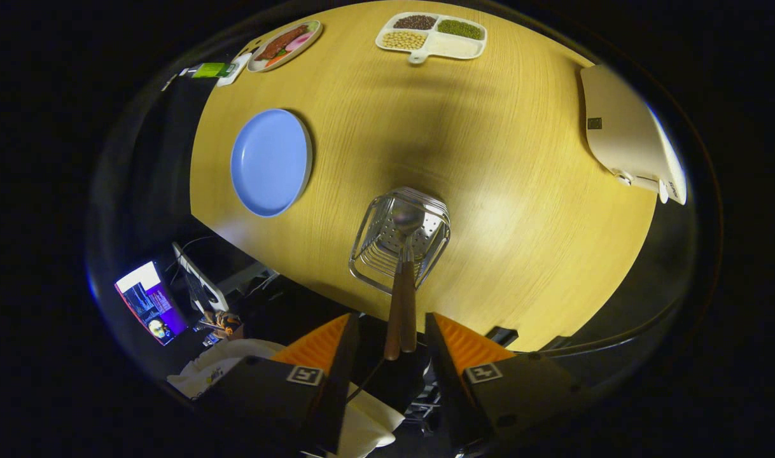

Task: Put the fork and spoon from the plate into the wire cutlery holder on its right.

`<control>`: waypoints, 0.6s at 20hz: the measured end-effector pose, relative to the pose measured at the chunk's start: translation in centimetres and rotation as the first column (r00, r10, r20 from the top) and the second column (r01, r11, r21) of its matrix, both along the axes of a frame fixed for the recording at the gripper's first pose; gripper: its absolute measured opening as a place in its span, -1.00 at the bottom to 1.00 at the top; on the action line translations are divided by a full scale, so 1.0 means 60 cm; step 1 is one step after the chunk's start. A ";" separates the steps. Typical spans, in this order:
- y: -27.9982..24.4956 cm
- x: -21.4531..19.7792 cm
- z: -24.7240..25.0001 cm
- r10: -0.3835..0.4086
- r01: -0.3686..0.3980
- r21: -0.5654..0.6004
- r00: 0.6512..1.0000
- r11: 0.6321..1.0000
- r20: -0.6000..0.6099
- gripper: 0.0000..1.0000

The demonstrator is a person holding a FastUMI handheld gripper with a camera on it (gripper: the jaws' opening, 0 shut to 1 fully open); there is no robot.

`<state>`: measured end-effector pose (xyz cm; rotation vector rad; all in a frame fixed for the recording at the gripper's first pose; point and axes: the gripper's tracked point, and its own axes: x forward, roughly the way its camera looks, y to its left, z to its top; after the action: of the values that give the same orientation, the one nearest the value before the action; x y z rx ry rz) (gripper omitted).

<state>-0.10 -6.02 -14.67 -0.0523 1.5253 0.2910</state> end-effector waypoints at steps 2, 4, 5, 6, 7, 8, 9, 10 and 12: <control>0.013 0.002 0.020 -0.010 0.008 0.039 0.998 0.999 0.064 0.70; 0.029 0.007 0.040 -0.041 0.028 0.086 0.987 0.996 0.157 1.00; 0.038 0.010 0.052 -0.060 0.037 0.112 0.976 0.993 0.207 0.99; 0.042 0.010 0.065 -0.078 0.045 0.132 0.964 0.990 0.256 0.99; 0.047 0.010 0.077 -0.097 0.055 0.142 0.947 0.988 0.306 0.99; 0.049 0.005 0.087 -0.109 0.061 0.147 0.931 0.987 0.347 0.99; 0.054 -0.001 0.098 -0.128 0.070 0.160 0.911 0.985 0.391 0.99; 0.062 -0.003 0.107 -0.156 0.086 0.175 0.885 0.981 0.439 0.99; 0.082 -0.009 0.131 -0.208 0.106 0.216 0.820 0.971 0.533 0.99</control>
<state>-0.65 -1.11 -6.83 0.1246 0.9108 0.2493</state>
